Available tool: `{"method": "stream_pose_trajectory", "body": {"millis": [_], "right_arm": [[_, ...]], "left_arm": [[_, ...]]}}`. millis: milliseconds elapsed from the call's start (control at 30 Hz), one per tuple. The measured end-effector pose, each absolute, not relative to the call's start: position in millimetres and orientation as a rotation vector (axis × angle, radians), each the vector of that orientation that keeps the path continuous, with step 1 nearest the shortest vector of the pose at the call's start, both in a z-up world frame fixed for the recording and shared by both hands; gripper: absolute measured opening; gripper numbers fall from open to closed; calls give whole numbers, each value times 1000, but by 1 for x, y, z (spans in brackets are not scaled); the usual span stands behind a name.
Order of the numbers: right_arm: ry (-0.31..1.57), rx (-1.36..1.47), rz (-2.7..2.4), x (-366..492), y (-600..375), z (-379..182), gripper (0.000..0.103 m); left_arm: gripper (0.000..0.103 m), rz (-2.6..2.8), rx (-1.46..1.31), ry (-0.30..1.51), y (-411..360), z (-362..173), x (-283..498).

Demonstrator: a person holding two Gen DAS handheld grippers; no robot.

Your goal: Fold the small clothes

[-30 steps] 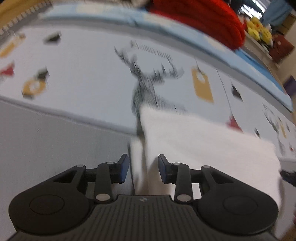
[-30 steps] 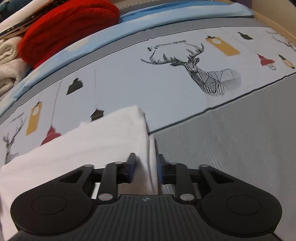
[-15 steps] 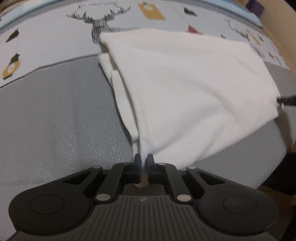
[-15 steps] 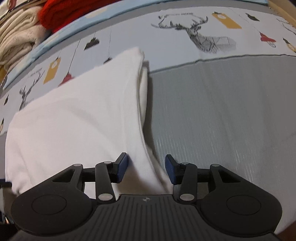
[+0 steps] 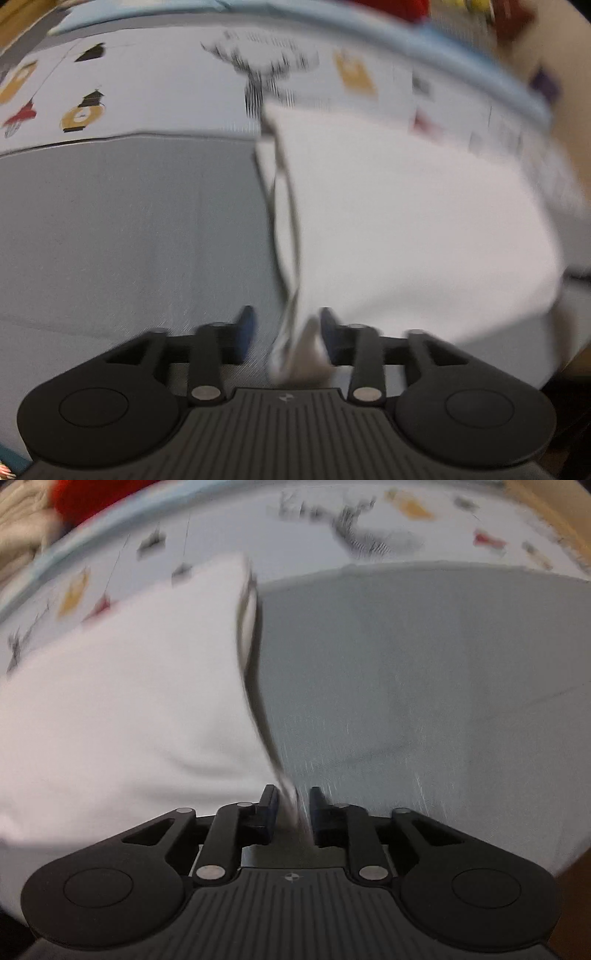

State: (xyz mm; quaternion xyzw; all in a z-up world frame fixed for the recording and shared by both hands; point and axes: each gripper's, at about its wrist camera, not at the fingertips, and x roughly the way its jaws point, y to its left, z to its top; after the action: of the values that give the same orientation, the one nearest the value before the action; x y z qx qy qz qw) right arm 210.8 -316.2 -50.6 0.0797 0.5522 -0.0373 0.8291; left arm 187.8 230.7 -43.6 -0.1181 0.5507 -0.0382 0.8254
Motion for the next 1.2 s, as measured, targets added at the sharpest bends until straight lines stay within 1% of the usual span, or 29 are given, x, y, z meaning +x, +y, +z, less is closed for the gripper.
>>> {"method": "stream_pose_trajectory", "body": {"millis": [33,100,167,233,267,300,333,400,467,567,733,800,833,867,900,933,1000,1067,1200], "right_arm": [[1118,183,-79,211,-315,-44,21],[1050,180,-39,211,-309,-35,27],[1035,171,10,214,-304,-32,44],[1045,171,36,217,-301,-34,49],[1053,166,37,219,-299,-37,50],[1065,157,32,222,-298,-39,50],[1077,147,25,225,-298,-43,50],[1103,133,1,231,-297,-51,51],[1127,137,-20,235,-297,-57,57],[1150,160,-54,239,-298,-63,63],[1184,231,-76,246,-298,-71,63],[1193,256,-78,249,-298,-74,61],[1197,267,-75,250,-297,-76,59],[1201,278,-72,251,-297,-77,54],[1203,289,-63,252,-296,-78,50],[1202,299,-51,252,-295,-79,41],[1201,289,-37,253,-292,-79,38],[1204,280,-23,253,-289,-79,30],[1205,327,-8,252,-295,-77,26]], "left_arm": [[51,-68,-302,1167,235,-43,190],[51,-29,-331,1179,239,-46,192],[51,-1,-342,1186,238,-48,198],[58,10,-361,1186,233,-50,209],[64,16,-369,1184,231,-51,214],[69,27,-378,1184,229,-52,219],[72,37,-385,1187,226,-55,222],[72,65,-402,1203,225,-63,232],[72,88,-418,1223,224,-71,241],[72,90,-439,1244,223,-79,249],[72,58,-404,1268,217,-89,256],[72,42,-365,1264,213,-89,257],[67,38,-343,1260,211,-89,257],[61,28,-330,1255,209,-89,257],[39,2,-323,1249,207,-89,256],[27,-27,-322,1249,205,-89,256],[17,-50,-298,1244,204,-88,254],[14,-69,-330,1238,212,-87,252],[14,-86,-347,1226,225,-84,246]]}}
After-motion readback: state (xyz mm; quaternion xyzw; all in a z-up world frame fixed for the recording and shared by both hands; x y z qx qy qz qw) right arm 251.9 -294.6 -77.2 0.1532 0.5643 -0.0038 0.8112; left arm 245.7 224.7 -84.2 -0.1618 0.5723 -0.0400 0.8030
